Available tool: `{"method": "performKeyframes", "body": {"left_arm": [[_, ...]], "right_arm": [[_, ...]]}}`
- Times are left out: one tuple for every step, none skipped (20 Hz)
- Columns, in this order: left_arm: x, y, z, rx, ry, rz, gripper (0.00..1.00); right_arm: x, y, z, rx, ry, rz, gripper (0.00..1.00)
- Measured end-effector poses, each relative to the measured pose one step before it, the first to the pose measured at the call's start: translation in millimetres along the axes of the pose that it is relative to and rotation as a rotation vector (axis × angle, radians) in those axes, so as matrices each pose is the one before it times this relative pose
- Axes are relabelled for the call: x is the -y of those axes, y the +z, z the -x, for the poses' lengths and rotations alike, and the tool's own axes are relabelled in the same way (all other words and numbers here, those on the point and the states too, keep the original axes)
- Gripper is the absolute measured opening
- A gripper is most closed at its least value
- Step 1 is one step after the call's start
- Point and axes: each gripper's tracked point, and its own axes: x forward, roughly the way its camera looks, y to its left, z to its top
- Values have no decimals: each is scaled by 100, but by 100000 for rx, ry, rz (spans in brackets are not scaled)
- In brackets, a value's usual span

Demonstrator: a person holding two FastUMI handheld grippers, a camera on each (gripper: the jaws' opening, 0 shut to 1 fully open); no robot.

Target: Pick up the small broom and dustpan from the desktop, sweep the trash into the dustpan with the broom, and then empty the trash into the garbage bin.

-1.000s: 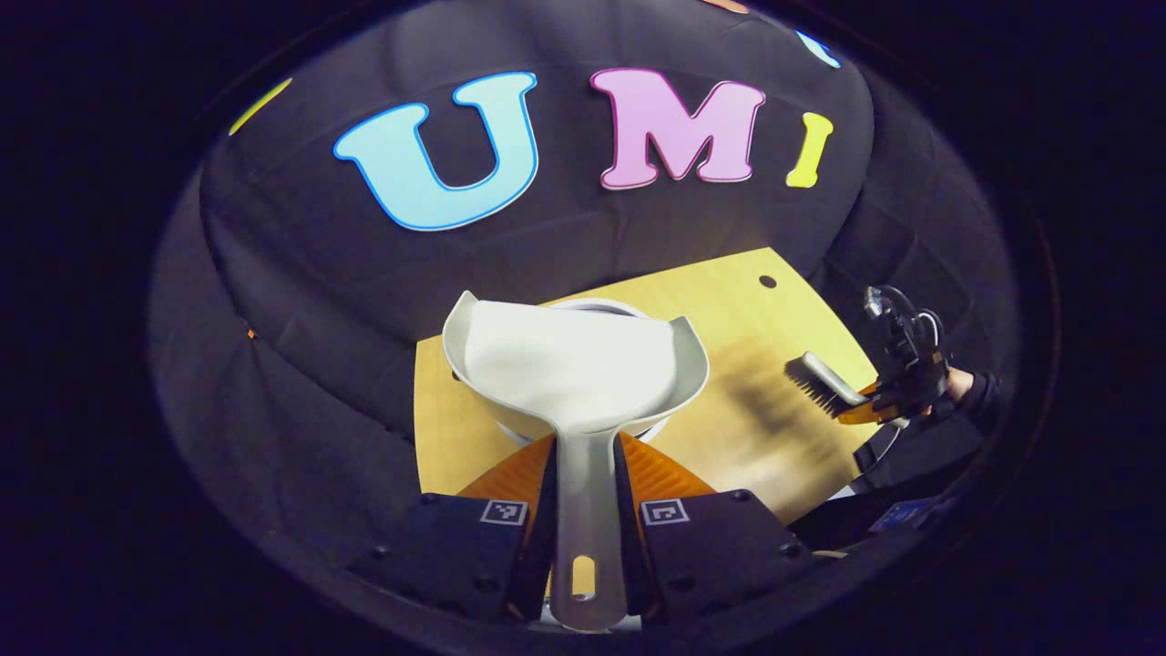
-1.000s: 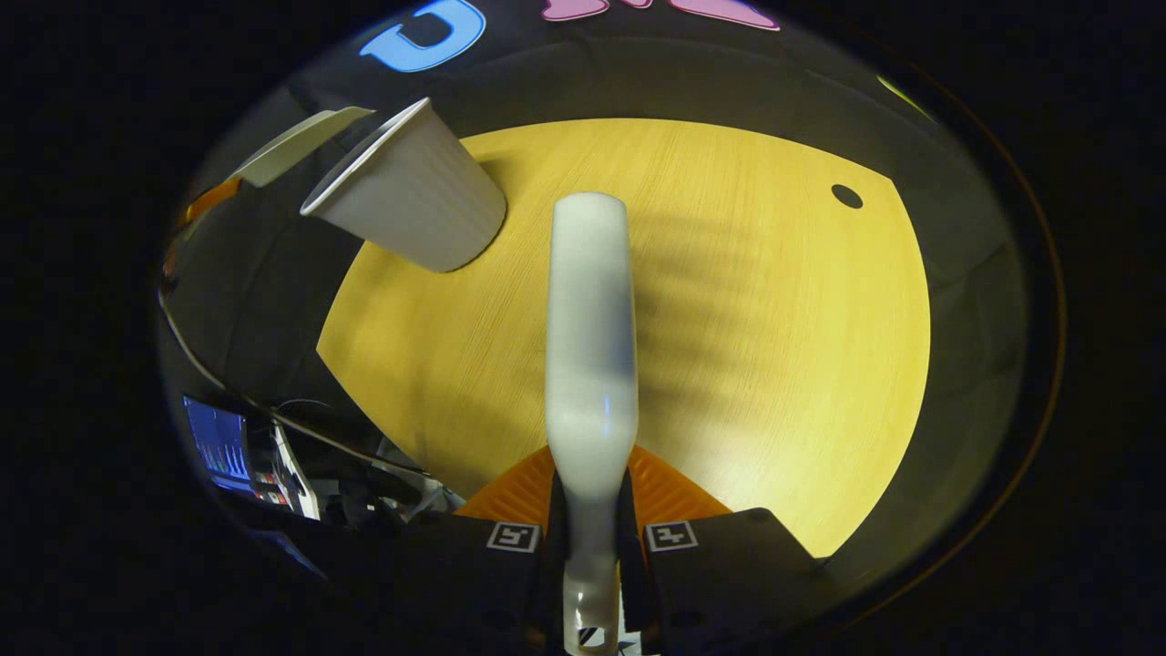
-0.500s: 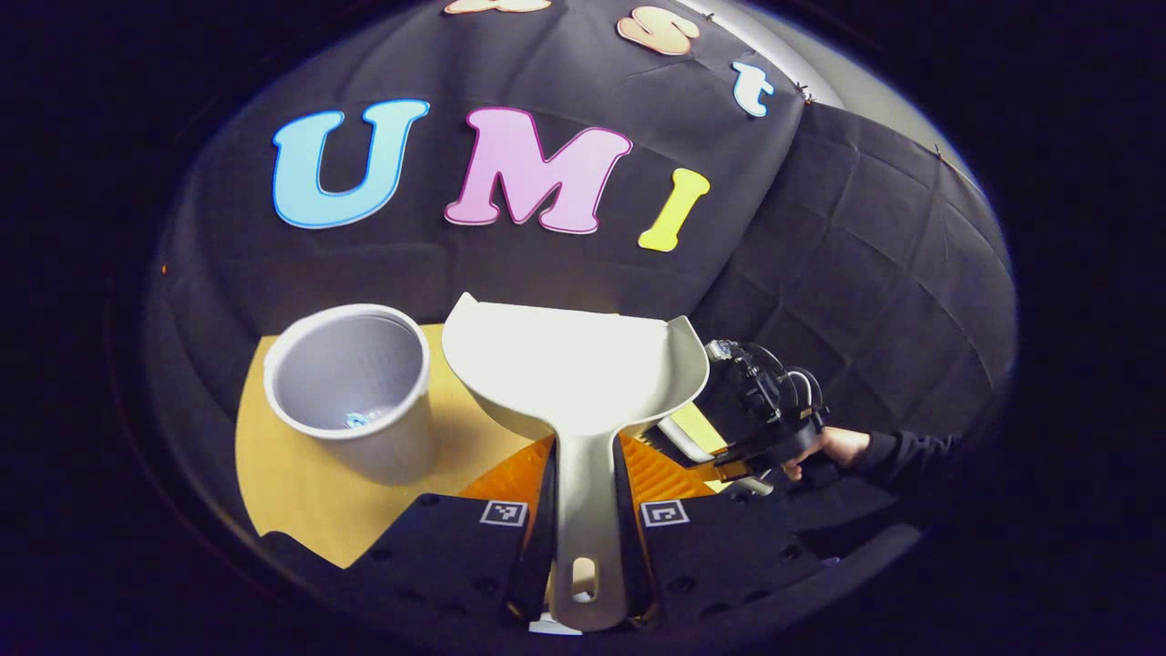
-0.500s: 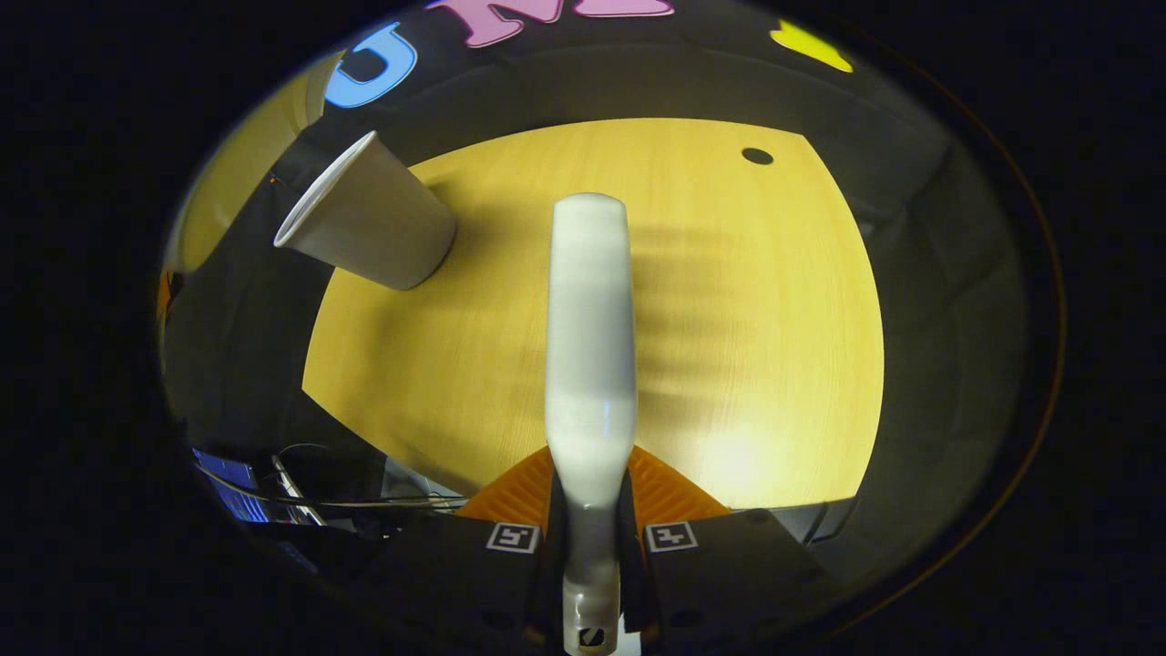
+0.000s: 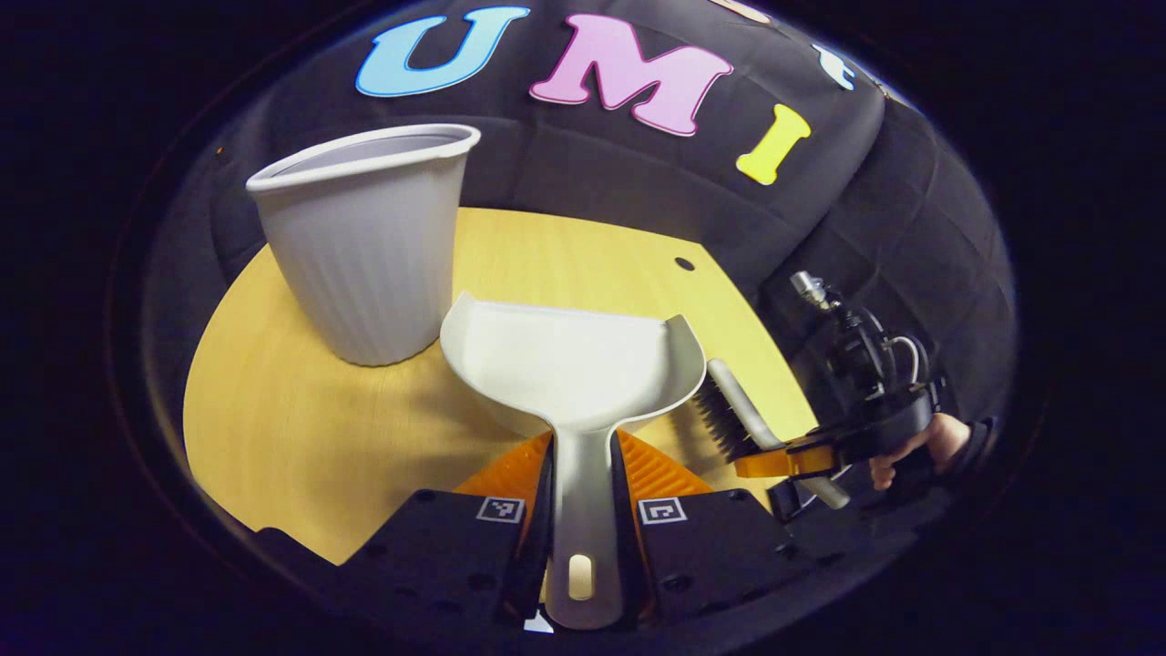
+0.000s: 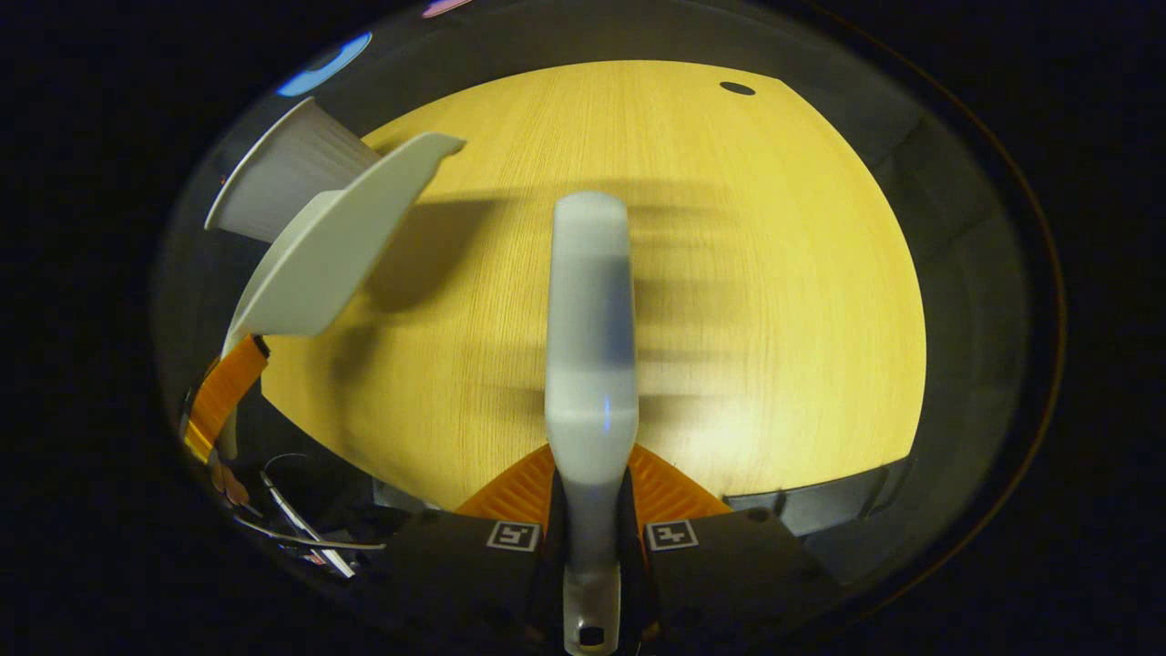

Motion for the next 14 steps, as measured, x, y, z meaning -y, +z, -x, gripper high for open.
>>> {"method": "performKeyframes", "body": {"left_arm": [[-403,-632,-995,-597,1760,676,29],[-214,-636,-582,-1497,1530,67,29],[41,-258,-114,-581,1874,-569,29],[49,0,-260,-852,1555,120,29],[-19,-248,-152,-1225,1385,746,28],[-59,-388,-161,-1565,1692,268,29],[5,-315,-103,-1878,1728,205,29],[-15,-391,-164,-1148,1127,738,29],[122,2,-200,-129,601,723,29],[-75,303,27,-51,665,217,29],[-82,15,-78,-983,1057,-297,29],[-174,-233,62,-1289,1170,123,29],[-4,-75,-110,-1659,492,513,29],[54,-272,-44,-2576,277,912,30]], "right_arm": [[-1348,-260,-122,-768,1772,-2440,28],[-1040,29,-469,-1714,2642,-2503,28],[-395,447,-312,-1823,930,-21,28],[273,410,-569,-416,-1283,2146,28],[14,-97,104,-1439,-3387,1462,28],[-98,-133,-185,-494,-1722,-573,28],[-195,-24,-100,-815,-650,-1452,28],[-417,-210,108,-429,231,-943,28],[-113,208,-92,-1190,28,40,28],[152,134,-233,-1491,-671,4,28],[221,-78,-334,-1069,-961,-667,28],[71,18,-234,-1272,-682,-620,28],[167,-121,-181,-977,-883,508,28],[48,-213,-171,-886,-991,899,28]]}}
